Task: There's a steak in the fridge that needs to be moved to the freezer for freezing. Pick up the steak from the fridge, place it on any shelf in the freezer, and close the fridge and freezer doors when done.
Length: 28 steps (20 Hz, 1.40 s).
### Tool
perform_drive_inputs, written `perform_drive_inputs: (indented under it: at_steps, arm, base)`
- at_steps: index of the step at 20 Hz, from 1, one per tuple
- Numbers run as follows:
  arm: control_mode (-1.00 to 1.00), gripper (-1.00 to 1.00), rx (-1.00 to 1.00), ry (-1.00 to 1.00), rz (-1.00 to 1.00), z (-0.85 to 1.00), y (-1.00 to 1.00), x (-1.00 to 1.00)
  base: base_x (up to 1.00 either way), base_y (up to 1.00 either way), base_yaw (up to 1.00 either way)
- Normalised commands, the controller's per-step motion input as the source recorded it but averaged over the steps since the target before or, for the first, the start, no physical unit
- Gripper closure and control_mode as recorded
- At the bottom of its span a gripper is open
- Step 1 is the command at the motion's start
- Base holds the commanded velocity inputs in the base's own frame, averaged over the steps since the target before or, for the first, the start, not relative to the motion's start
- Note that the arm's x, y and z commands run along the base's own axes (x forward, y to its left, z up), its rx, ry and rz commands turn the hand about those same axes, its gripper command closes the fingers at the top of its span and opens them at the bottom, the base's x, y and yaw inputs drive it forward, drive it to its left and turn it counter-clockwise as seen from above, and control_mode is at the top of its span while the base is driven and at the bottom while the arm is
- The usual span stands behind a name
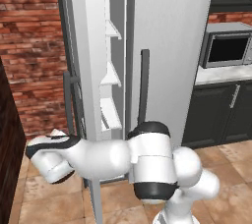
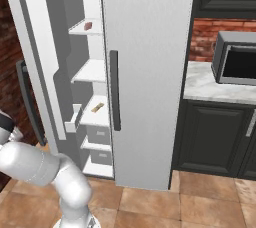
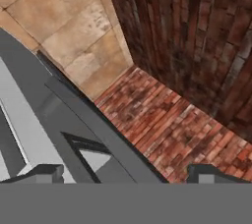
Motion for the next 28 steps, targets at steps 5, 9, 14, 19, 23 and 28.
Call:
perform_drive_inputs:
  at_steps: [5, 9, 14, 19, 23, 28]
  arm:
    - [-1.00, -1.00, -0.23, 0.00, -0.14, -0.51, 1.00, 0.25]
    - [-1.00, -1.00, -0.14, -0.01, -0.14, -0.28, 0.64, 0.11]
    - [-1.00, -1.00, -0.12, -0.04, -0.26, -0.09, 0.06, 0.02]
    - [-1.00, -1.00, -0.34, -0.21, -0.41, 0.00, 0.45, 0.00]
    - [-1.00, -1.00, -0.37, -0.19, -0.44, 0.00, 0.64, 0.04]
    - [-1.00, -1.00, -0.27, -0.07, -0.39, 0.00, 0.86, 0.13]
  base:
    - [0.00, 0.00, 0.00]
    - [0.00, 0.00, 0.00]
    - [0.00, 0.00, 0.00]
    - [0.00, 0.00, 0.00]
    - [0.00, 0.00, 0.00]
    - [0.00, 0.00, 0.00]
